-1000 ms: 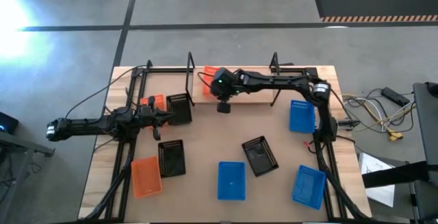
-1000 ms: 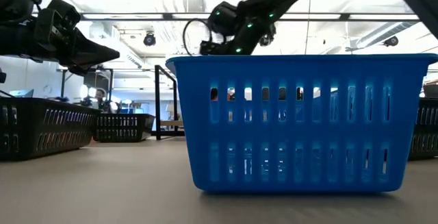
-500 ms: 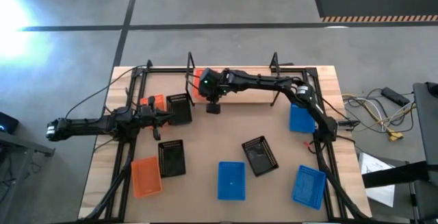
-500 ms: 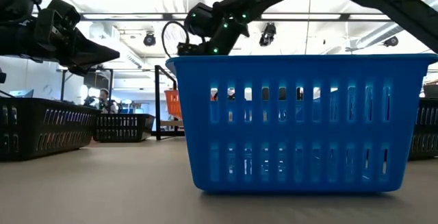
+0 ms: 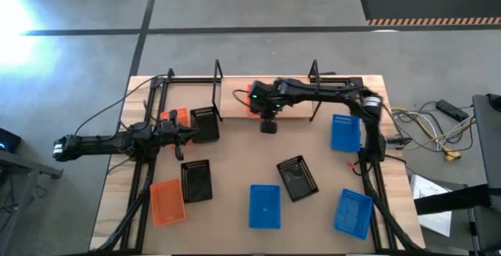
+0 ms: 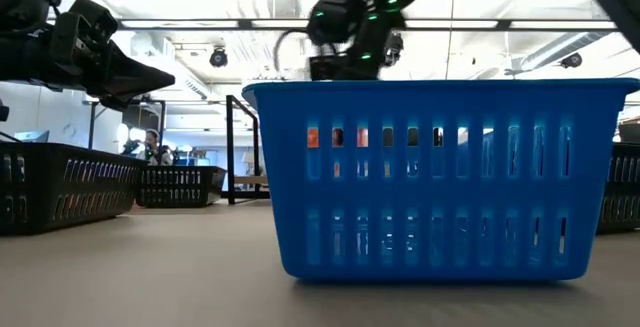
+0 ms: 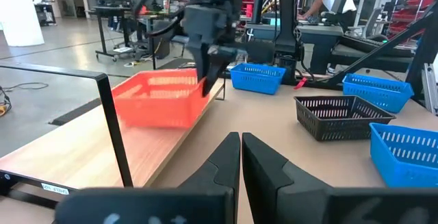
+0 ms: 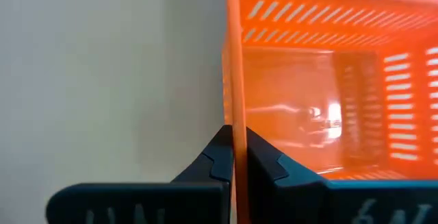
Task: Stack baskets on shelf by color
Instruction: Put the middle orange bin on the shelf
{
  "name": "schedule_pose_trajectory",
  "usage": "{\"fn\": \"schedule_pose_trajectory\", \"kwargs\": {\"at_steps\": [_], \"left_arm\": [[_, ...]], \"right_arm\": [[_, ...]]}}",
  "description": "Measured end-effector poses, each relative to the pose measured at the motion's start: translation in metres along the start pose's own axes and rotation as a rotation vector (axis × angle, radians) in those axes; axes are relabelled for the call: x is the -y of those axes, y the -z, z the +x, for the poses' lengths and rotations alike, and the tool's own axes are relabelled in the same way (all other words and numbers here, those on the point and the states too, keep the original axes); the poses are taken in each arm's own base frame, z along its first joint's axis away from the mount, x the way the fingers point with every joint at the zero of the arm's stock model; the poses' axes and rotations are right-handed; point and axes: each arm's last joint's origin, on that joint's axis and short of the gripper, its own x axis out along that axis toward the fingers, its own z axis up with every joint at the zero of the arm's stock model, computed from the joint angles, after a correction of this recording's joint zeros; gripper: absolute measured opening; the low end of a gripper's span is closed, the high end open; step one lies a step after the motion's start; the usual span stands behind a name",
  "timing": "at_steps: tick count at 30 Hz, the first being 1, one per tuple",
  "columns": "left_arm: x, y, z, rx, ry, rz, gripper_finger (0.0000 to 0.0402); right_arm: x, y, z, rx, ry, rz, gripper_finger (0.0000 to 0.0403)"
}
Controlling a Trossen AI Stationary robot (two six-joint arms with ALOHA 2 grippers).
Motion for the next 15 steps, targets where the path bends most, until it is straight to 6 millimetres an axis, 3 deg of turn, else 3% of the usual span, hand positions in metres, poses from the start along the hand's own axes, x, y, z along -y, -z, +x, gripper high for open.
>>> {"fn": "schedule_pose_trajectory", "kwargs": {"at_steps": [9,15], "left_arm": [[0.000,0.000,0.000,0.000,0.000,0.000,0.0000],[0.000,0.000,0.000,0.000,0.000,0.000,0.0000]], "right_arm": [[0.001,0.081,-0.041,-0.048,0.094,0.043,0.0008],[0.005,0.117,-0.041,-0.022,0.127,0.033,0.0008]]}}
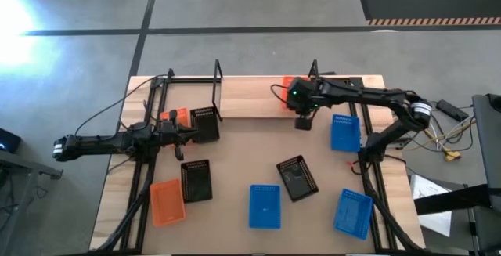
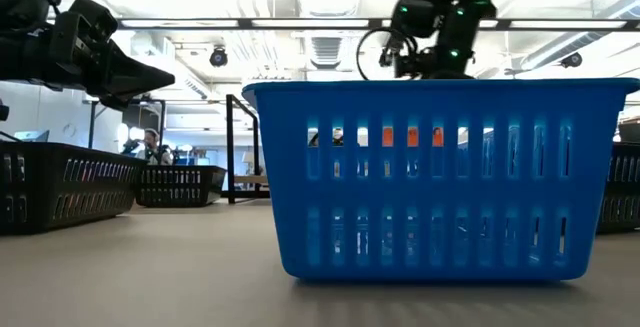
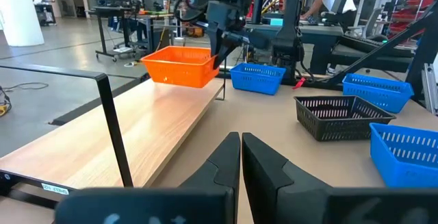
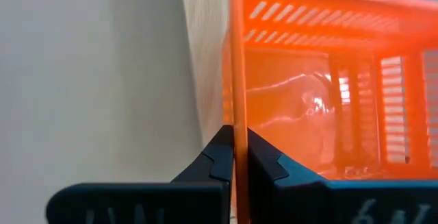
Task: Stack baskets on shelf by color
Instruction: Put the middle orange bin on the shelf, then put the bottom right black bin on the shelf
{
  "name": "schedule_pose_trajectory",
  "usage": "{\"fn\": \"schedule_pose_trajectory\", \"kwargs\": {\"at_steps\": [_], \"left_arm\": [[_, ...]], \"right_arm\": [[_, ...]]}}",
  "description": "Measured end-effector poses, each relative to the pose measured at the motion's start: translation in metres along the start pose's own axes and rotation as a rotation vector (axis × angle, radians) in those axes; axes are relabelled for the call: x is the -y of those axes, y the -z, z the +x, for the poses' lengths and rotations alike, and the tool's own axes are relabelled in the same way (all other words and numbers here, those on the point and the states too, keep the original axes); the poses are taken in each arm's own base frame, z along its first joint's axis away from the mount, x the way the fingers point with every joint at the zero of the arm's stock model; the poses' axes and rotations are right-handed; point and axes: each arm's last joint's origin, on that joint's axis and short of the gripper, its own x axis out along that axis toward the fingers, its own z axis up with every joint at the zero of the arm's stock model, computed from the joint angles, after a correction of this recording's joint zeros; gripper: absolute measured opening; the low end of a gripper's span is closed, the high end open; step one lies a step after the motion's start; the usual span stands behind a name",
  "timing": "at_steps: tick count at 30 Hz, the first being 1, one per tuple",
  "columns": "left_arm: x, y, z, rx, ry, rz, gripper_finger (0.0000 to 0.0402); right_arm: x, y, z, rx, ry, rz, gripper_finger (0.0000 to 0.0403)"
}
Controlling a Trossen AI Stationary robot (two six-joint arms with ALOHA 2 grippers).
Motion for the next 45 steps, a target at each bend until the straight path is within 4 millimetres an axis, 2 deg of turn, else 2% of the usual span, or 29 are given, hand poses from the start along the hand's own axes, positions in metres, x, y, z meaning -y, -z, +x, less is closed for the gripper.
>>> {"fn": "schedule_pose_trajectory", "kwargs": {"at_steps": [5,12,18,21,24,28,31,35,41,45], "left_arm": [[0.000,0.000,0.000,0.000,0.000,0.000,0.0000],[0.000,0.000,0.000,0.000,0.000,0.000,0.0000],[0.000,0.000,0.000,0.000,0.000,0.000,0.0000],[0.000,0.000,0.000,0.000,0.000,0.000,0.0000],[0.000,0.000,0.000,0.000,0.000,0.000,0.0000],[0.000,0.000,0.000,0.000,0.000,0.000,0.0000],[0.000,0.000,0.000,0.000,0.000,0.000,0.0000],[0.000,0.000,0.000,-0.001,0.000,0.000,0.0000],[0.000,0.000,0.000,0.000,0.000,0.000,0.0000],[0.000,0.000,0.000,0.000,0.000,0.000,0.0000]], "right_arm": [[0.001,0.016,0.014,0.010,0.019,-0.034,0.0009],[-0.002,0.019,0.024,-0.001,0.019,-0.092,0.0012],[-0.001,0.018,0.022,-0.006,0.020,-0.126,0.0065],[0.002,0.014,0.017,0.000,0.053,-0.127,0.0104],[0.005,0.009,0.004,-0.021,0.102,-0.083,0.0135],[-0.004,0.001,-0.022,0.012,0.089,-0.040,0.0151],[-0.025,-0.004,-0.042,0.084,0.071,-0.058,0.0147],[-0.069,-0.001,-0.062,0.172,0.002,-0.112,0.0134],[-0.148,0.021,-0.078,0.217,-0.153,-0.175,0.0116],[-0.193,0.041,-0.083,0.190,-0.252,-0.153,0.0107]]}}
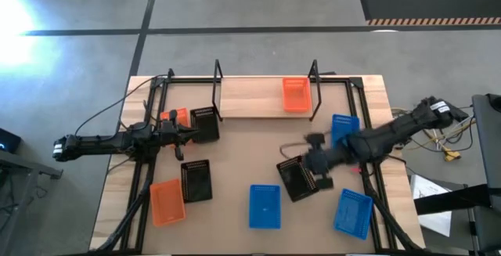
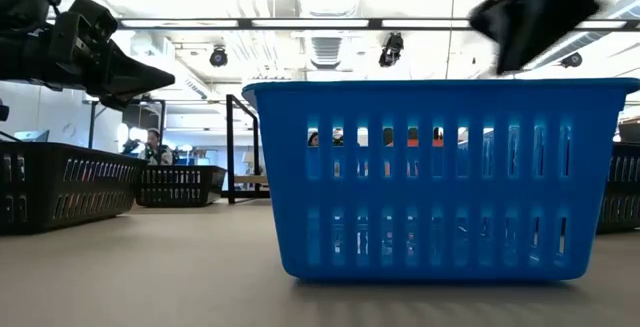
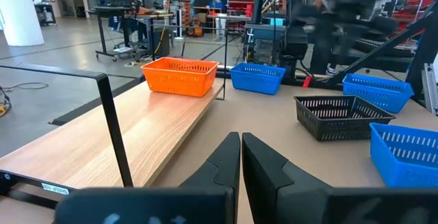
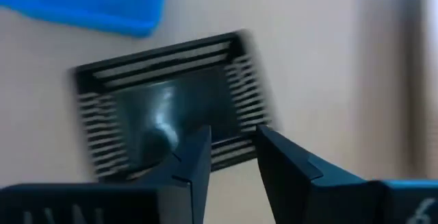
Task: Stack baskets on shelf by color
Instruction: Put the bottom right black bin on the shelf
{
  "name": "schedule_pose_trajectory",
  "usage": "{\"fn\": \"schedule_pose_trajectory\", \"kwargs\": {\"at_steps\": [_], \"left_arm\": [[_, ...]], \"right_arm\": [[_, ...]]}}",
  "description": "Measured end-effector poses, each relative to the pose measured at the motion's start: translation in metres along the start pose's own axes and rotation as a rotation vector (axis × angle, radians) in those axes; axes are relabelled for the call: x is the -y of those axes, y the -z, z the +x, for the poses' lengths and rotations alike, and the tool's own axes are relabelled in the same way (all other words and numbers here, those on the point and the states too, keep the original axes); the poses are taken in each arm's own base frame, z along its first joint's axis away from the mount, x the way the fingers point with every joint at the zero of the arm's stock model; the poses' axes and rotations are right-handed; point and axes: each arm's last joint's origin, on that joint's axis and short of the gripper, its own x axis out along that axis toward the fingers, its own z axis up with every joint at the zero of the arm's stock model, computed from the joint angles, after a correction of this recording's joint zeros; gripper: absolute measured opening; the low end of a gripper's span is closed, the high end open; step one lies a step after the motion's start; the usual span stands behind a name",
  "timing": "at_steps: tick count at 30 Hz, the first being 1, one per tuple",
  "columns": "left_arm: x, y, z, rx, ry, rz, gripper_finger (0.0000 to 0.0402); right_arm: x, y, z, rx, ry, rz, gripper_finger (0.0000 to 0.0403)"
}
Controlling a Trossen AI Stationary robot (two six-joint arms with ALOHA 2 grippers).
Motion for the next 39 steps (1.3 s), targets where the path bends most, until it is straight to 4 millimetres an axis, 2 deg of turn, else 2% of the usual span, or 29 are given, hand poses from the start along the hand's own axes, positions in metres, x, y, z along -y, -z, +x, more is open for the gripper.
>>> {"fn": "schedule_pose_trajectory", "kwargs": {"at_steps": [4,7,11,16,20,24,31,35,39], "left_arm": [[0.000,0.000,0.000,0.000,0.000,0.000,0.0000],[0.000,0.000,0.000,0.000,0.000,0.000,0.0000],[0.000,0.000,0.000,0.000,0.000,0.000,0.0000],[0.000,0.000,0.000,0.000,0.000,0.000,0.0000],[0.000,0.000,0.000,0.000,0.000,0.000,0.0000],[0.000,0.000,0.000,-0.001,0.000,0.000,0.0000],[0.000,0.000,0.000,0.000,0.000,0.000,0.0000],[0.000,0.000,0.000,0.000,0.000,0.000,0.0000],[0.000,0.000,0.000,0.000,0.000,0.000,0.0000]], "right_arm": [[-0.033,0.009,0.006,-0.016,-0.057,0.008,0.0109],[-0.048,0.012,0.014,-0.045,-0.070,0.026,0.0124],[-0.067,0.011,0.026,-0.081,-0.077,-0.042,0.0154],[-0.084,0.008,0.047,-0.150,-0.061,-0.157,0.0192],[-0.092,0.006,0.068,-0.214,-0.039,-0.203,0.0194],[-0.099,0.002,0.083,-0.267,-0.018,-0.249,0.0160],[-0.101,-0.006,0.094,-0.329,0.002,-0.315,0.0024],[-0.093,-0.026,0.081,-0.251,0.024,-0.300,0.0012],[-0.077,-0.059,0.053,-0.098,0.081,-0.300,0.0009]]}}
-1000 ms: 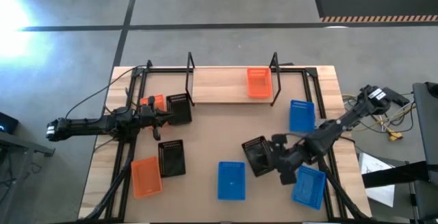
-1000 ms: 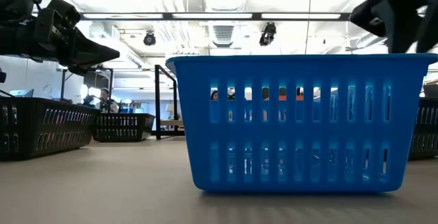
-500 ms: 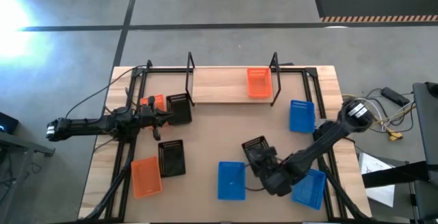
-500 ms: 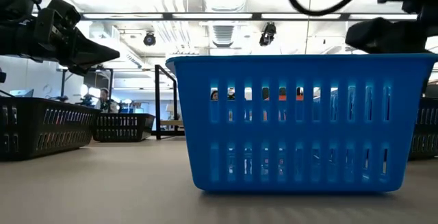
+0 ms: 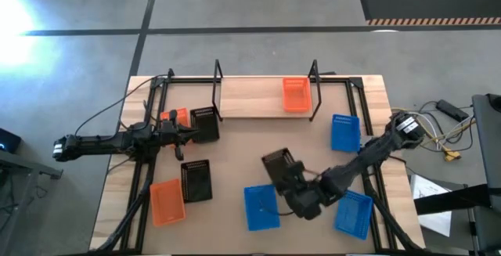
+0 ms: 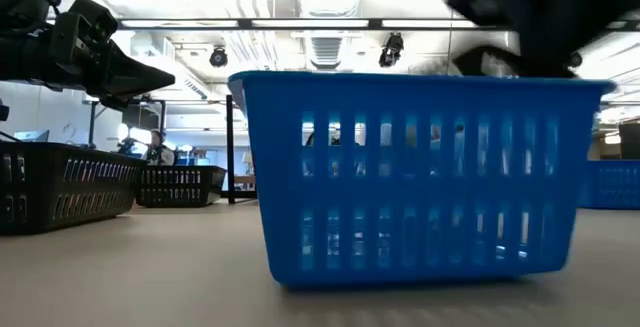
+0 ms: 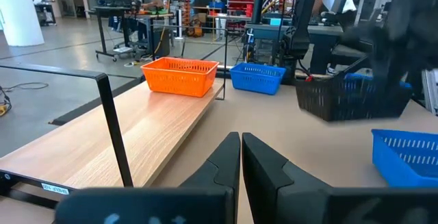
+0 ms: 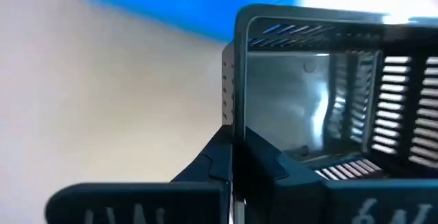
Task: Stack baskets on shelf by color
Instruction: Put the bottom right black bin on the shelf
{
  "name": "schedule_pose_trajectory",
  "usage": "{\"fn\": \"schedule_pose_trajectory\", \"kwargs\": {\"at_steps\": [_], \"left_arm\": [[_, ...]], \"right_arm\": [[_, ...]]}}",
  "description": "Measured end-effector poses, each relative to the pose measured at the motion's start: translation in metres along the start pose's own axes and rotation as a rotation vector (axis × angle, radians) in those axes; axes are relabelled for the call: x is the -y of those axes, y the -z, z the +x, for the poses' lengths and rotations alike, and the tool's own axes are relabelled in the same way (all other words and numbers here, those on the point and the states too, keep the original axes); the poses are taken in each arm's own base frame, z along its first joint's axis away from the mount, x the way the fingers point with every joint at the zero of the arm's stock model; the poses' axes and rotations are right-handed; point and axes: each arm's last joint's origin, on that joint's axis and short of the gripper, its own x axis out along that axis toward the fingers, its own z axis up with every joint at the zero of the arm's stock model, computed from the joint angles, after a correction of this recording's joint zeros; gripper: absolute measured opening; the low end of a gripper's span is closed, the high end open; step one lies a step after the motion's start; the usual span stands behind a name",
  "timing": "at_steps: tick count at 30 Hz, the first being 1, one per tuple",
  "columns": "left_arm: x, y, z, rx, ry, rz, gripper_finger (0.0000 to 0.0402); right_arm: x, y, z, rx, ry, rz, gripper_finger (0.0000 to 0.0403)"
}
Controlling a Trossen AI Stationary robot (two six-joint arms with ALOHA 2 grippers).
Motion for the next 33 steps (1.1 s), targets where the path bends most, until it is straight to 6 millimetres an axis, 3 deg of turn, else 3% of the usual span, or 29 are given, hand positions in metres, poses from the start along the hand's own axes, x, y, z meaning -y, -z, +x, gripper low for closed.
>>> {"fn": "schedule_pose_trajectory", "kwargs": {"at_steps": [5,8,11,14,18,25,33], "left_arm": [[0.000,0.000,0.000,0.000,0.000,0.000,0.0000],[0.000,0.000,0.000,0.000,0.000,0.000,0.0000],[0.000,0.000,0.000,0.000,0.000,0.000,0.0000],[0.000,0.000,0.000,-0.001,0.000,0.000,0.0000],[0.000,0.000,0.000,-0.001,0.000,0.000,0.0000],[0.000,0.000,0.000,0.000,0.000,0.000,0.0000],[0.000,0.000,0.000,-0.001,0.000,0.000,0.0000]], "right_arm": [[0.062,-0.033,-0.027,0.165,0.113,0.056,0.0009],[0.112,-0.046,-0.025,0.240,0.165,0.098,0.0009],[0.169,-0.047,-0.008,0.279,0.144,0.182,0.0009],[0.221,-0.036,0.019,0.246,0.119,0.287,0.0009],[0.274,-0.025,0.055,0.185,0.158,0.378,0.0009],[0.320,-0.034,0.105,0.109,0.159,0.413,0.0009],[0.335,-0.049,0.131,0.038,0.140,0.409,0.0009]]}}
